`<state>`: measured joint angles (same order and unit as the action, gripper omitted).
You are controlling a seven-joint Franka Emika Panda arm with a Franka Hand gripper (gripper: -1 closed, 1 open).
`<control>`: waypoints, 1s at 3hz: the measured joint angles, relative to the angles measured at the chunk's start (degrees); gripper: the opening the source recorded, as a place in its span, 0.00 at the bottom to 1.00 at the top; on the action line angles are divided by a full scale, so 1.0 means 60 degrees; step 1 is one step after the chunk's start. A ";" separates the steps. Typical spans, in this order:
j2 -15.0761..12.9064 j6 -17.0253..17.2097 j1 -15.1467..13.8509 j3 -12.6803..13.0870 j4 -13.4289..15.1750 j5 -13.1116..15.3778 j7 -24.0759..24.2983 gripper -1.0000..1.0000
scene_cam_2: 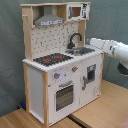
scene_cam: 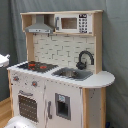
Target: Play with the kitchen
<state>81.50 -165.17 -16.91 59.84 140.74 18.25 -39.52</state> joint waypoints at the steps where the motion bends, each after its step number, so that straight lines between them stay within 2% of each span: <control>1: -0.0242 -0.0103 -0.0008 0.0000 -0.0177 0.0001 -0.1011 1.00; 2: -0.0488 -0.0378 -0.0040 -0.0185 -0.0226 -0.0001 -0.2096 1.00; 3: -0.0792 -0.0676 -0.0127 -0.0548 -0.0230 -0.0002 -0.2950 1.00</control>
<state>76.75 -169.23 -17.67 56.55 139.36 18.23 -57.22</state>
